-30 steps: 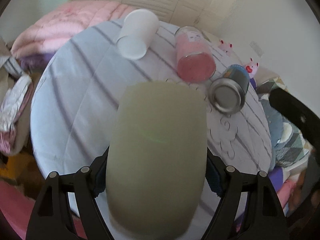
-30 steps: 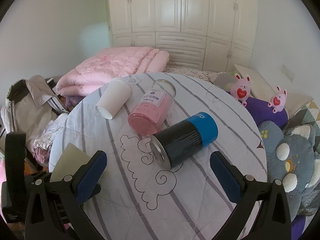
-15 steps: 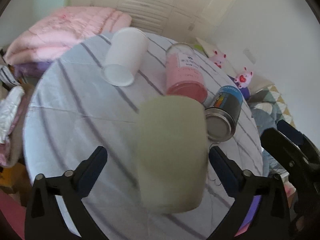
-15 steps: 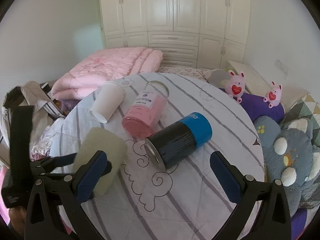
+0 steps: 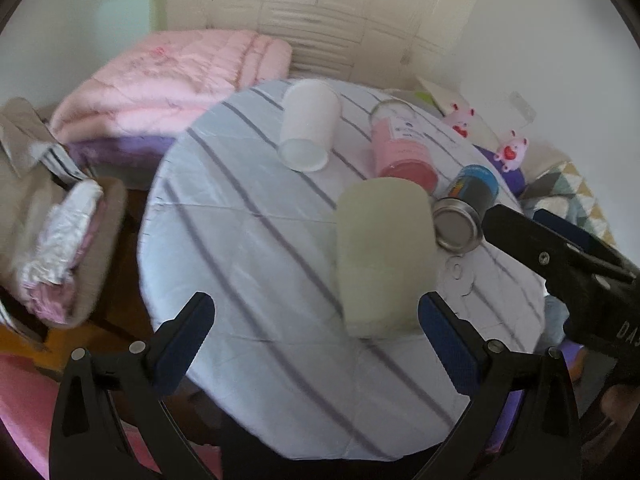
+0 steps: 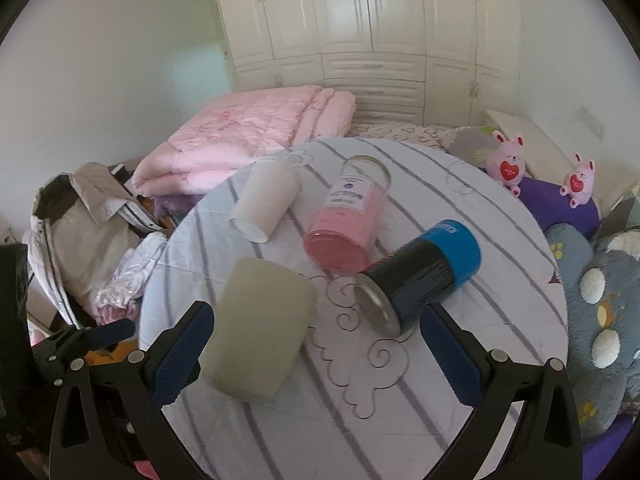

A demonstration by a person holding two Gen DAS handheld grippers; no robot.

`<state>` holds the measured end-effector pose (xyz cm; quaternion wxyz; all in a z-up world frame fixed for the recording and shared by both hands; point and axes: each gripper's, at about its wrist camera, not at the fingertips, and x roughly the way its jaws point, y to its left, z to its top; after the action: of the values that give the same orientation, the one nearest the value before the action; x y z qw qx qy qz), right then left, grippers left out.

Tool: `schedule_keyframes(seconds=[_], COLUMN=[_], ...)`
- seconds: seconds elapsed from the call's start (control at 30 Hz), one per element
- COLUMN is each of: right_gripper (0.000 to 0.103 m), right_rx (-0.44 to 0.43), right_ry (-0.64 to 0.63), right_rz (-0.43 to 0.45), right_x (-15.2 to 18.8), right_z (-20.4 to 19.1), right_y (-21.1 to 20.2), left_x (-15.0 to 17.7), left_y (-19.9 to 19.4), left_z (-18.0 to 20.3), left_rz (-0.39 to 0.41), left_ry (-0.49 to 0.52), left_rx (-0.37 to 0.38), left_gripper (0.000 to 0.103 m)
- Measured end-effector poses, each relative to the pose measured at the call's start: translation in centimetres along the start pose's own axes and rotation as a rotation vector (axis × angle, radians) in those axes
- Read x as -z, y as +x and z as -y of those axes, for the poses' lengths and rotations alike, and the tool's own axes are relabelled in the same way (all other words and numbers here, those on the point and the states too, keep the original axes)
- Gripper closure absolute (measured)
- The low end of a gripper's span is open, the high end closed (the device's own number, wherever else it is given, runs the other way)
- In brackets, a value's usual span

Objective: Flip cup upright
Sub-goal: 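Grasp the pale green cup with the right gripper from the left gripper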

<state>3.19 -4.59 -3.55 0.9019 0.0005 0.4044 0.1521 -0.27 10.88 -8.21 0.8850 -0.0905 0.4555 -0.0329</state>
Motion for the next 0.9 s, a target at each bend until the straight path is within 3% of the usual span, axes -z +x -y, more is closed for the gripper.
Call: schedule_keyframes(seconds=[0.4, 0.9], right_gripper=[0.000, 0.000], right_rx=[-0.029, -0.079], right_ry=[0.023, 0.085], right_rz=[-0.014, -0.129], right_x=[-0.1, -0.4], right_z=[-1.8, -2.6], right_y=[0.1, 2.8], left_x=[0.2, -0.2], left_y=[-1.9, -0.3], left_z=[0.1, -1.0], left_rz=[0.087, 0.037], left_ry=[0.227, 0.298], left_rx=[-0.140, -0.111], left_gripper=[0.000, 0.000])
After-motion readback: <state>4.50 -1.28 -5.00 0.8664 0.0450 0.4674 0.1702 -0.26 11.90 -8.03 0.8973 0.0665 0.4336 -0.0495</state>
